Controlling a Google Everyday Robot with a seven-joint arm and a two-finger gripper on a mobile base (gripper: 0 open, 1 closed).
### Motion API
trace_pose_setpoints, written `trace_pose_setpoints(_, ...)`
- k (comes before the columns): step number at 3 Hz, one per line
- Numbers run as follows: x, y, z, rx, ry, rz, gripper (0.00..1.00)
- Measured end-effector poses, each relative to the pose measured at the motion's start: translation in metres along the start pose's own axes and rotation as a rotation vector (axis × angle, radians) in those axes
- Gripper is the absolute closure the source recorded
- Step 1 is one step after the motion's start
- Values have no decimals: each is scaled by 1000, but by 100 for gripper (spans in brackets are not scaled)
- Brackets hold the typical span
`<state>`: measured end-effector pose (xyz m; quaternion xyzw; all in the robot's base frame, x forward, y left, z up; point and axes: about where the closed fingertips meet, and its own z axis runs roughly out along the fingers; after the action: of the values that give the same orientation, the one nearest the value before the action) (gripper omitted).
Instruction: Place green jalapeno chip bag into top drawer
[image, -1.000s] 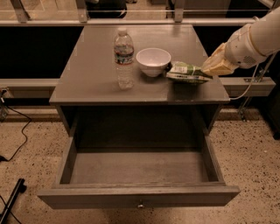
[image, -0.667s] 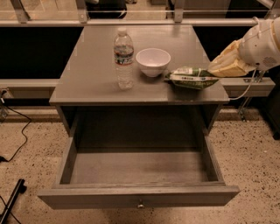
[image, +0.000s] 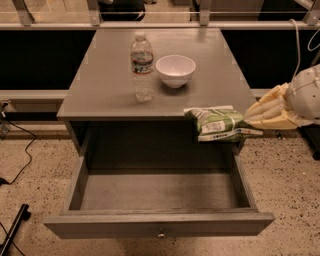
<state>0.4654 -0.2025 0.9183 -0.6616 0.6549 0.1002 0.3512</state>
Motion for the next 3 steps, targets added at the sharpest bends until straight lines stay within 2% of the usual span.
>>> trace_pose_setpoints(1,0,0,0,0,0,0,100)
trace_pose_setpoints(2,-1,4,3,-22,-5,-9,100)
trace_pose_setpoints(3,1,44,6,-118,-60,-20,100)
